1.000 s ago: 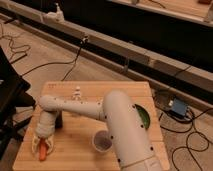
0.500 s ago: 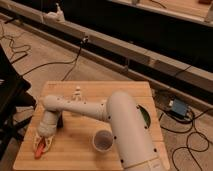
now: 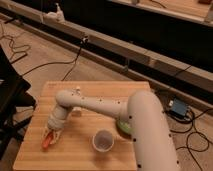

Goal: Place the pepper in the ceramic cup

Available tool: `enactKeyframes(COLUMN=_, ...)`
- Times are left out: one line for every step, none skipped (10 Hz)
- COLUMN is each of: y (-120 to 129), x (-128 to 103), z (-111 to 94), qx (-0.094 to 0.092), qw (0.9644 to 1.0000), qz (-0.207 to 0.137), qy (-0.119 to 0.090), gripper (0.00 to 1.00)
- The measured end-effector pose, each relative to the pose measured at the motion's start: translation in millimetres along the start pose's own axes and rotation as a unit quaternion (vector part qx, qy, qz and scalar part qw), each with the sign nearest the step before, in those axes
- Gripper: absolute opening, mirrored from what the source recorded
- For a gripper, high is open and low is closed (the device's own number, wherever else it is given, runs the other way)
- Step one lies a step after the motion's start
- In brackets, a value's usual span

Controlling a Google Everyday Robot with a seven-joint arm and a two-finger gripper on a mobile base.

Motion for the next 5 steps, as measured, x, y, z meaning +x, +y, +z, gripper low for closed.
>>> enactKeyframes(y=10, x=0, z=-16, qx=0.008, qw=0.9999, qz=0.005, qy=0.014, gripper=0.00)
enactKeyframes(y=22, x=0, z=-37, qx=0.016, qw=0.9993, qz=0.011, qy=0.031, gripper=0.00)
enactKeyframes(y=33, x=0, z=-55, qx=0.021, qw=0.9986, qz=0.017, qy=0.046, gripper=0.00)
enactKeyframes(y=40, x=-1, z=-70, qx=0.027, qw=0.9978, qz=0.021, qy=0.057, gripper=0.00)
enactKeyframes(y=47, x=-2, z=-83, qx=0.032, qw=0.9970, qz=0.024, qy=0.066, gripper=0.00)
